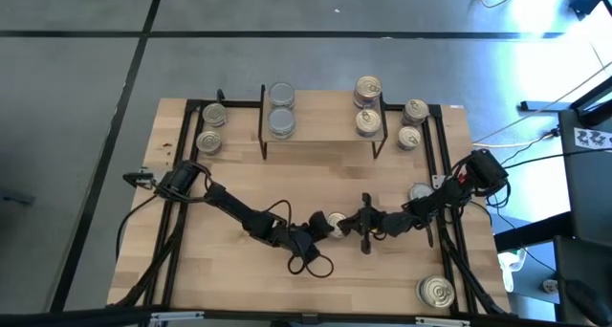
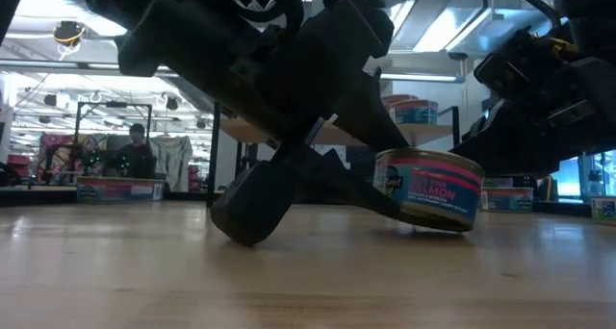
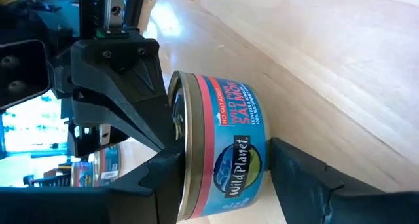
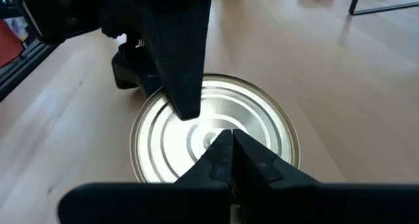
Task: Stack canned seafood by type on shelf
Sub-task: Stack the blue pink tuna can on top of the blue pink tuna can on the shelf
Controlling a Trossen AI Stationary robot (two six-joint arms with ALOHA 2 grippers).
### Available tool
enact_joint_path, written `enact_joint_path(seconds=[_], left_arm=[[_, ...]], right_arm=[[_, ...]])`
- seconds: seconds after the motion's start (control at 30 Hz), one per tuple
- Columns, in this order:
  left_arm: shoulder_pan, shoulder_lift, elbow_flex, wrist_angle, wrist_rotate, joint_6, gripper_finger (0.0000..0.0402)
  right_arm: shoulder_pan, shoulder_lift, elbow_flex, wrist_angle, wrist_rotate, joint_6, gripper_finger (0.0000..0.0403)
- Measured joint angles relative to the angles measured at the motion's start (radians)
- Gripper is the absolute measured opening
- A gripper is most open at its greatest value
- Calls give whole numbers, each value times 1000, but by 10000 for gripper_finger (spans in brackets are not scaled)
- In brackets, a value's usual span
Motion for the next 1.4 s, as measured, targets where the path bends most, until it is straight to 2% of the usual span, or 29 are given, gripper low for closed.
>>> enact_joint_path(seconds=[0.4,0.5,0.63,0.73,0.87,1.0,1.2,1.4], left_arm=[[-1,0,0,-8,7,-35,196],[-2,0,0,-8,7,-35,196],[-2,0,0,-10,7,-38,196],[-2,0,0,-11,6,-40,196],[-2,0,0,-10,5,-41,196],[-3,0,0,-9,0,-43,196],[-3,0,-1,-9,-11,-56,196],[-5,-2,-2,-14,-13,-51,196]], right_arm=[[0,-93,-1,-3,42,-67,14],[0,-171,-13,-148,80,-75,14],[0,-250,-17,-468,175,13,14],[-1,-249,-18,-605,165,119,14],[0,-200,-18,-538,77,155,14],[0,-133,19,-437,67,109,14],[-2,-24,94,-453,85,107,14],[-2,1,132,-469,76,127,14]])
